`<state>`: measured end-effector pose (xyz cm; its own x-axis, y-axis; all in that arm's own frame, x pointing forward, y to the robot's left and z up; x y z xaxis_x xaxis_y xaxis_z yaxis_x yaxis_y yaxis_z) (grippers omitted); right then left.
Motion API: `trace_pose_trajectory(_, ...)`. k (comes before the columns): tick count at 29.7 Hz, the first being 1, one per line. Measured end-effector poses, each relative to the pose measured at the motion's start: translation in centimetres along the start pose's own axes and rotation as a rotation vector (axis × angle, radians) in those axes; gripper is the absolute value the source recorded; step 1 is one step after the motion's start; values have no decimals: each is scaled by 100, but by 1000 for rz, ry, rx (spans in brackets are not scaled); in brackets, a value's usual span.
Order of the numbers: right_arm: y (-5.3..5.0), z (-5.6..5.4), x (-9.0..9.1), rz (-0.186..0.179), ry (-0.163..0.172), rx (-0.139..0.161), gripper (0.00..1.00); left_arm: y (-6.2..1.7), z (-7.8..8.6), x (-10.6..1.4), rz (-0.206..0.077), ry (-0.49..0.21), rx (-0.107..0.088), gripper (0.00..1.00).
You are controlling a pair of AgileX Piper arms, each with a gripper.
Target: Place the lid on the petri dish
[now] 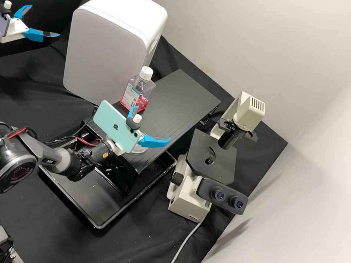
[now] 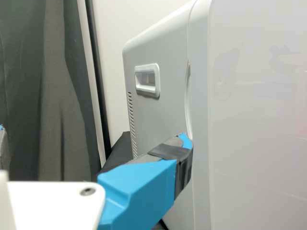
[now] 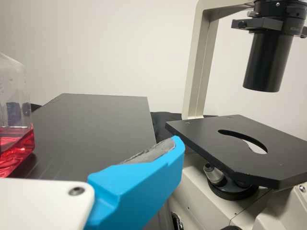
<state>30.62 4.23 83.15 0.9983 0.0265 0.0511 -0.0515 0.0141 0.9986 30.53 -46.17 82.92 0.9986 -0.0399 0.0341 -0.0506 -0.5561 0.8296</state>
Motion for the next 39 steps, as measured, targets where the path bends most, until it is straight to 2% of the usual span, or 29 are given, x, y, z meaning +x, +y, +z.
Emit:
trace_pose_trajectory(21, 0, 0, 0, 0, 0, 0, 100, -2, 8, 0, -1, -3, 0, 100)
trace_pose_trajectory(25, 0, 0, 0, 0, 0, 0, 100, -19, 122, 1, -5, -36, -7, 100)
trace_pose_trajectory(27, 0, 0, 0, 0, 0, 0, 100, -24, 230, 11, -18, -74, -6, 100)
trace_pose_trajectory(29, 0, 0, 0, 0, 0, 0, 100, -16, 319, 25, -21, -128, 13, 100)
trace_pose_trajectory(30, 0, 0, 0, 0, 0, 0, 100, -4, 364, 32, -16, -167, 36, 100)
trace_pose_trajectory(32, 0, 0, 0, 0, 0, 0, 100, -16, 401, 35, -11, -210, 58, 100)
trace_pose_trajectory(34, 0, 0, 0, 0, 0, 0, 100, -32, 441, 42, 27, -263, 77, 100)
trace_pose_trajectory(37, 0, 0, 0, 0, 0, 0, 100, -124, 520, 39, 57, -349, 96, 100)
trace_pose_trajectory(38, 0, 0, 0, 0, 0, 0, 100, -166, 553, 21, 61, -378, 97, 100)
trace_pose_trajectory(39, 0, 0, 0, 0, 0, 0, 100, -217, 587, -2, 53, -403, 105, 100)
